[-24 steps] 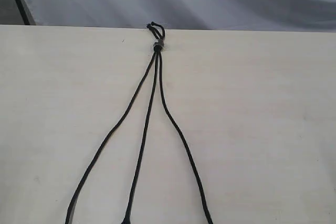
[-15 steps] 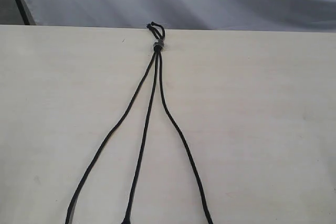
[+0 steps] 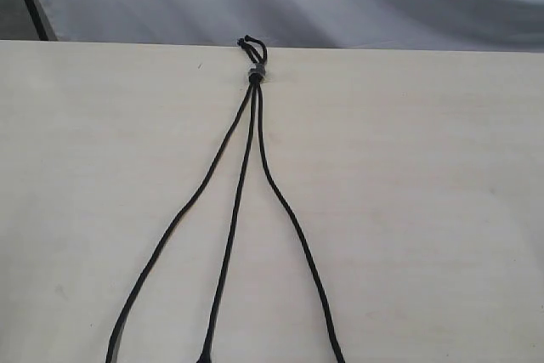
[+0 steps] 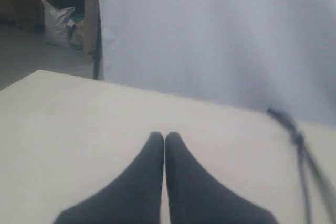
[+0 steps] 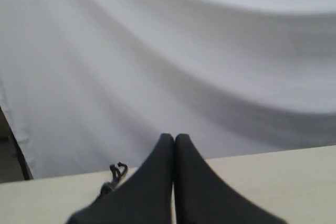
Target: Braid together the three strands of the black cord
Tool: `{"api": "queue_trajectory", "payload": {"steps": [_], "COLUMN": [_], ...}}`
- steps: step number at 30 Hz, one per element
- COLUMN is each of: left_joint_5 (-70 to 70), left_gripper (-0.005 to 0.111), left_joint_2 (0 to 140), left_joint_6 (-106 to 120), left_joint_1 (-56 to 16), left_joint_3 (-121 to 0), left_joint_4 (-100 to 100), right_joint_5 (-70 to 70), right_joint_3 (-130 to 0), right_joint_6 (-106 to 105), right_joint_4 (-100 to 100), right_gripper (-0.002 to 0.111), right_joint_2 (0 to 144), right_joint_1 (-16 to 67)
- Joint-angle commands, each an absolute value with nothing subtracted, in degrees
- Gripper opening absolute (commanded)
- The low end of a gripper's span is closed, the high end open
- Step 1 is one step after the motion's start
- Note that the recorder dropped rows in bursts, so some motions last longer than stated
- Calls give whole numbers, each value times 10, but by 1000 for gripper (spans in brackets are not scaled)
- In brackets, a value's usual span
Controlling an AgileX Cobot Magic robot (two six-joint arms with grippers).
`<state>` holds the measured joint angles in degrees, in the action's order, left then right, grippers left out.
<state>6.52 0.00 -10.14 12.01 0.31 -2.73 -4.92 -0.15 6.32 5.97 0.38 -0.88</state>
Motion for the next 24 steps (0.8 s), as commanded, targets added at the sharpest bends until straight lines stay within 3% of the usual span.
{"api": "queue_trajectory", "payload": {"steps": [1,7,11,15,24], "left_joint_5": [-109,-341,-288,-199,-206], "left_gripper": [1,1,0,0,0], "left_joint_2": [0,0,25,109,321], "left_joint_6": [-241,-334,-341,-378,-426], "left_joint_1": [121,121,121,121,121], "left_joint_3": [0,0,-56,-106,-118], "left_joint_4": [-114,-24,118,199,326], "right_joint_5": [-119,-125,-48,-22,83], "right_joint_3": [0,-9,-62,-109,-283], "right_joint_6": [122,132,151,150,135], "right_joint_4": [62,22,-4,-4,-4], "right_gripper": [0,0,0,0,0], "right_joint_2": [0,0,38,187,598], "right_joint_1": [-12,-11,0,43,240]}}
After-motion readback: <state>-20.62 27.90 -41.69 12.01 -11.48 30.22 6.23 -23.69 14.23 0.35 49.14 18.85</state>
